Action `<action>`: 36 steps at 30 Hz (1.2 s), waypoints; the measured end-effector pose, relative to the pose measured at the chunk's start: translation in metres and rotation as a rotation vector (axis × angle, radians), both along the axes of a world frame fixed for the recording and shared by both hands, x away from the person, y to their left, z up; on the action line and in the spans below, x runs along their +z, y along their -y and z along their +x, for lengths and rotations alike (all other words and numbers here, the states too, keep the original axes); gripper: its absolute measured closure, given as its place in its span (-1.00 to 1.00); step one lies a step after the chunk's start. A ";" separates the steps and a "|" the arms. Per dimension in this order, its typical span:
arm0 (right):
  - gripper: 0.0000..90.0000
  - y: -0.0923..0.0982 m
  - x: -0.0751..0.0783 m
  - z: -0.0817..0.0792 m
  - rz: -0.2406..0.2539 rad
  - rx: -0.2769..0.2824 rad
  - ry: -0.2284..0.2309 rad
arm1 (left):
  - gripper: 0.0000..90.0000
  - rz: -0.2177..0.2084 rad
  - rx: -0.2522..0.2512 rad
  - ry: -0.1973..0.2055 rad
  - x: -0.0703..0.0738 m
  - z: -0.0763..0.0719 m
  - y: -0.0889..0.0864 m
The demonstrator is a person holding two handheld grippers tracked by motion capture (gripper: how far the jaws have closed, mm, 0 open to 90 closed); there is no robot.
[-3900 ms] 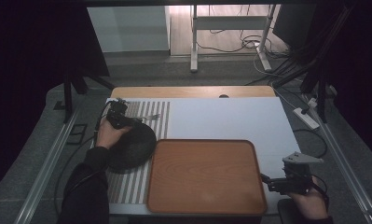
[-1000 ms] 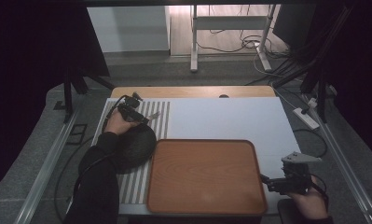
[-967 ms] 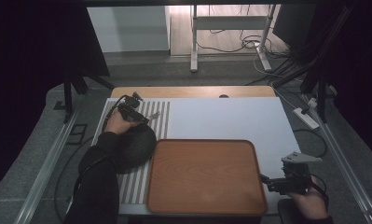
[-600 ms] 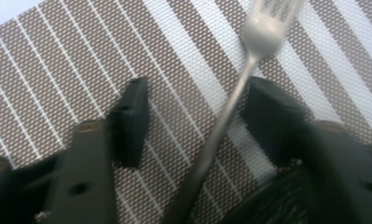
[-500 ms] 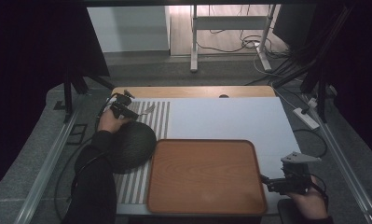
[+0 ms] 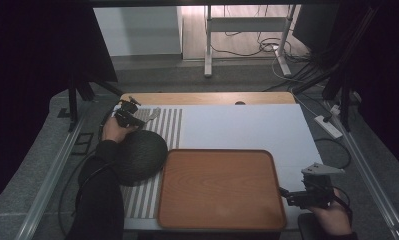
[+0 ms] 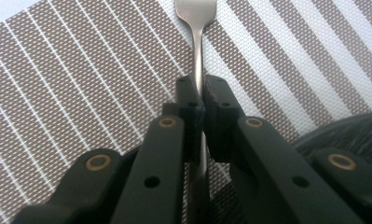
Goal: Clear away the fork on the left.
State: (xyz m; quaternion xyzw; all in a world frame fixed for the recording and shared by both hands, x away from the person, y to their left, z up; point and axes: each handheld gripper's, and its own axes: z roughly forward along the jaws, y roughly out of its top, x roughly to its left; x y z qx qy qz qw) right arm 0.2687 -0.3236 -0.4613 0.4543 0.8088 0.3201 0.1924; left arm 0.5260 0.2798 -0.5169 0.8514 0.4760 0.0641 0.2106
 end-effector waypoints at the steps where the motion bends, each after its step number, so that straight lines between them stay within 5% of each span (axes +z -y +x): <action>1: -1.00 0.000 0.000 0.000 -0.002 0.000 -0.001 | 0.88 0.008 0.000 0.001 0.001 0.000 -0.001; 10: -1.00 0.000 0.000 0.000 -0.005 0.003 -0.003 | 0.88 0.088 0.017 0.007 0.024 -0.004 -0.020; 16: -1.00 0.000 0.000 -0.001 -0.005 0.002 -0.002 | 0.88 -0.032 0.037 -0.003 0.031 -0.021 -0.032; 19: -1.00 -0.001 0.000 -0.001 -0.007 0.001 -0.001 | 0.88 -0.059 0.032 -0.016 0.029 -0.027 -0.030; 36: -1.00 -0.001 0.000 -0.001 -0.008 -0.002 0.002 | 0.88 -0.139 -0.024 -0.033 0.022 -0.071 -0.011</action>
